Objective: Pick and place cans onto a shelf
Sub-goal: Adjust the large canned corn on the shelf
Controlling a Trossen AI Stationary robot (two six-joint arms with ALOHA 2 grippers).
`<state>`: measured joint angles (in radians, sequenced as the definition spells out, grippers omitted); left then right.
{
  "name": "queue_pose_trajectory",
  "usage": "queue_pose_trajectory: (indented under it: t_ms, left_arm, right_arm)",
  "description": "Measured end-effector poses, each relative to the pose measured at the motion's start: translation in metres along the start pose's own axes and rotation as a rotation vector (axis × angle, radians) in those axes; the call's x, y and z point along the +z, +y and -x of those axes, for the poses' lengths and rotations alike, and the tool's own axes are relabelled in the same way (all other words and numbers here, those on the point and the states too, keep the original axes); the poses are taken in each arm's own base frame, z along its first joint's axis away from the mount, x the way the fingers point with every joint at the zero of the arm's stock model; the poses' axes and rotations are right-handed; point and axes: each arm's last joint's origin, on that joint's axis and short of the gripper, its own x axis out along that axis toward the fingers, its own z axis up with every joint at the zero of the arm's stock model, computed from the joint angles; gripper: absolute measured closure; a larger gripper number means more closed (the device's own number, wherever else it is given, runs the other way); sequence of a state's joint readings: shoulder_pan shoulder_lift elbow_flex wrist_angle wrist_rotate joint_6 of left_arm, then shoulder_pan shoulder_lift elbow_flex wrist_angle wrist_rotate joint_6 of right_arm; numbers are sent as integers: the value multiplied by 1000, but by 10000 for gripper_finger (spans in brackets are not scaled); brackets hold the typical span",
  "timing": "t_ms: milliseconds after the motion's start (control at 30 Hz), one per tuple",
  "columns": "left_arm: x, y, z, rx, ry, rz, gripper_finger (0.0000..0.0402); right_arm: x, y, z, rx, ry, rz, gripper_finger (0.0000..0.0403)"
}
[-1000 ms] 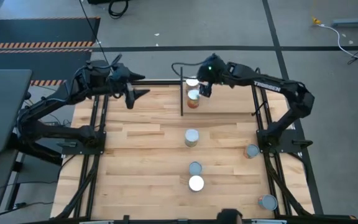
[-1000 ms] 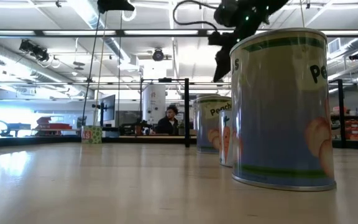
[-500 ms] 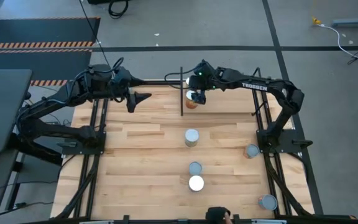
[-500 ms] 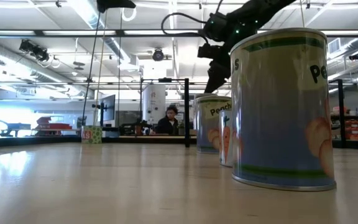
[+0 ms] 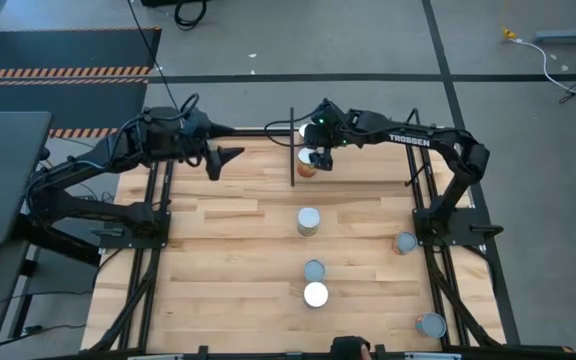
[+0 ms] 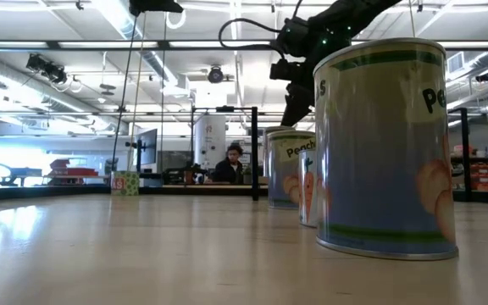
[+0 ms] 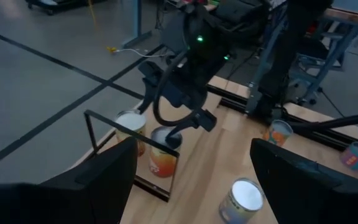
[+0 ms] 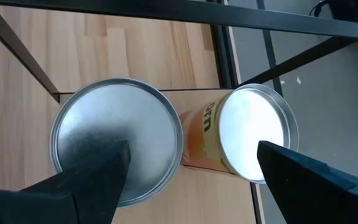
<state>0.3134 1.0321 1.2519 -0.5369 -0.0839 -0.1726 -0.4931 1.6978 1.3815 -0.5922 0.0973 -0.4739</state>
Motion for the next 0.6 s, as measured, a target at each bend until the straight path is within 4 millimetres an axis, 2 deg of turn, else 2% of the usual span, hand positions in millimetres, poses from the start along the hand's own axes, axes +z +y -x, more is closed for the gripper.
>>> queue_pose_trajectory:
  t_ms: [600]
  left_arm:
    - [-7, 3, 0, 85, 70, -44, 84]
  right_arm:
    - [1, 1, 4, -20, 44, -5, 41]
